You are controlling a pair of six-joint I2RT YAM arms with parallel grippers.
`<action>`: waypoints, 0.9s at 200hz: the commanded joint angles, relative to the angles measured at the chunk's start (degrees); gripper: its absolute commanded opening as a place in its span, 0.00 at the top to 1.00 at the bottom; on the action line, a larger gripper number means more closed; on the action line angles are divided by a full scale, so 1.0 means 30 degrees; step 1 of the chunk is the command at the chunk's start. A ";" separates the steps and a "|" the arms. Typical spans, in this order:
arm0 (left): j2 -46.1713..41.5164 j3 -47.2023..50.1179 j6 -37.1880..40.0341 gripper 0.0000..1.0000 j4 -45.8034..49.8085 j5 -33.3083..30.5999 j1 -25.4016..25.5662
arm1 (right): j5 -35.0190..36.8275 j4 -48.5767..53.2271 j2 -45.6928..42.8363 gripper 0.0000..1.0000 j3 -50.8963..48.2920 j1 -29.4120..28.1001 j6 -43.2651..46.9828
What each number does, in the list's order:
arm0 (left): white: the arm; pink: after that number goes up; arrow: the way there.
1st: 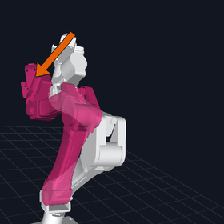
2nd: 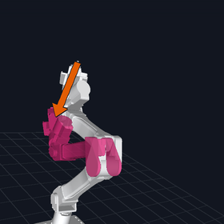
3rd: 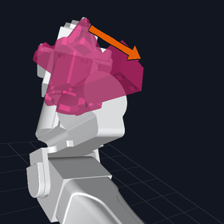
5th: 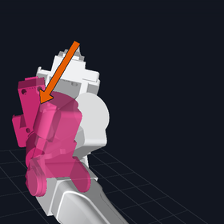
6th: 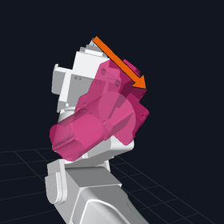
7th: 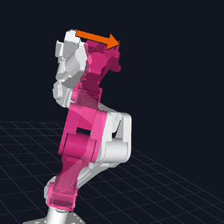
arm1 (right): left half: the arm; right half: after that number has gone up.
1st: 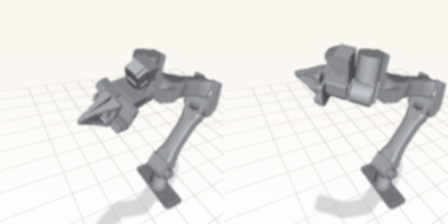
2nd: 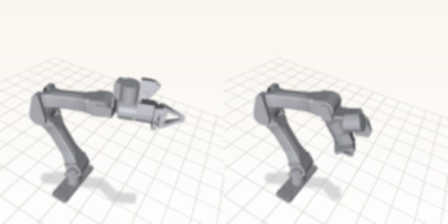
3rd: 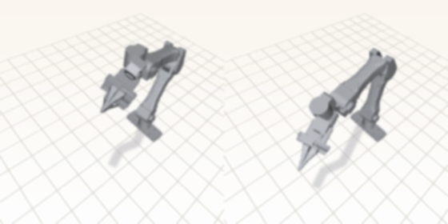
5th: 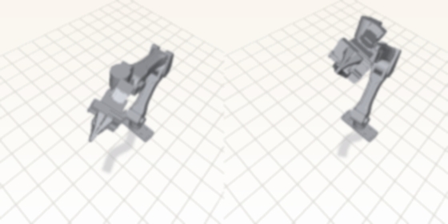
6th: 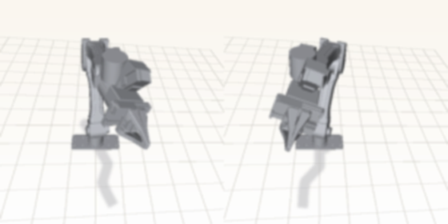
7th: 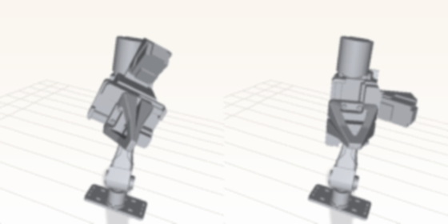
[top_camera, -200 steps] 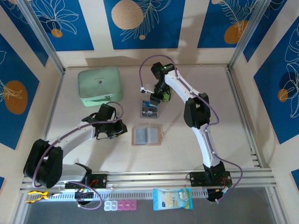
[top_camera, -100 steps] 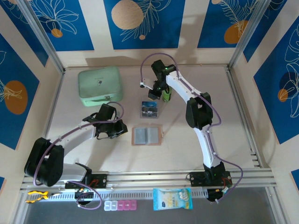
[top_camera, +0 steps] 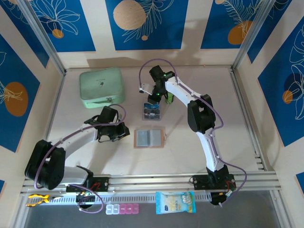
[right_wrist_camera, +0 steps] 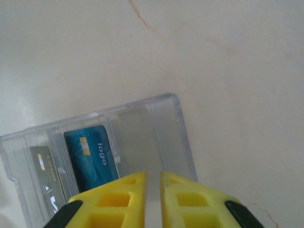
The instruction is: Take the credit cards out of the card holder
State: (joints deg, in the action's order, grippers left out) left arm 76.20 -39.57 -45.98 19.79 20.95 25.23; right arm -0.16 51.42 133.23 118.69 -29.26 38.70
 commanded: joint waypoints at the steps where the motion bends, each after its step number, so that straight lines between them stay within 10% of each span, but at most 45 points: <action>1: 0.0115 0.0095 0.0022 0.86 -0.0546 0.0555 -0.0208 | 0.0113 -0.0757 -0.1875 0.82 -0.0567 -0.0099 -0.1052; 180: 0.4611 -0.0350 -0.0456 0.92 -0.3666 0.1833 0.1733 | -0.4903 -0.8102 -1.0430 0.87 -1.6201 -0.3185 -2.6548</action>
State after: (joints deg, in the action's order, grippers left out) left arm 89.14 -39.94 -46.85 8.91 25.96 29.34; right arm -10.02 27.29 103.20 72.69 -38.22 -30.15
